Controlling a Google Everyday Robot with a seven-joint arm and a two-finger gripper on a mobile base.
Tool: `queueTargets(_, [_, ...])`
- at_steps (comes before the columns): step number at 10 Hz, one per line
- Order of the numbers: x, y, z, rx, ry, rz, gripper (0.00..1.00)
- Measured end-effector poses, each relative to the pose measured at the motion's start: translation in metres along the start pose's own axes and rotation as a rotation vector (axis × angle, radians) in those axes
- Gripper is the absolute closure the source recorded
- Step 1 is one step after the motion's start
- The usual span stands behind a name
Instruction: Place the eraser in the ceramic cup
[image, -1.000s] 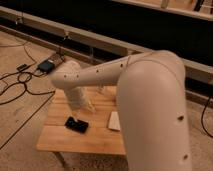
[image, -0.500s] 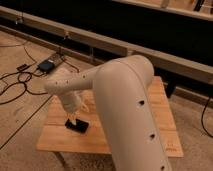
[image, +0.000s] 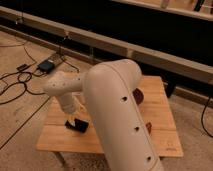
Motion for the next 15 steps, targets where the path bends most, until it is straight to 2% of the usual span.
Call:
queueTargets(1, [-0.006,0.003,0.012,0.012,0.040,-0.029,0.35])
queueTargets(3, [-0.014,0.005,0.017,0.013,0.052,-0.044,0.35])
queueTargets(8, [-0.029,0.011,0.016,-0.002,0.042,-0.062,0.35])
queueTargets(10, [-0.035,0.013,0.013,-0.008,0.025,-0.063,0.35])
queueTargets(15, [-0.038,0.020,0.007,-0.023,0.015,-0.075,0.35])
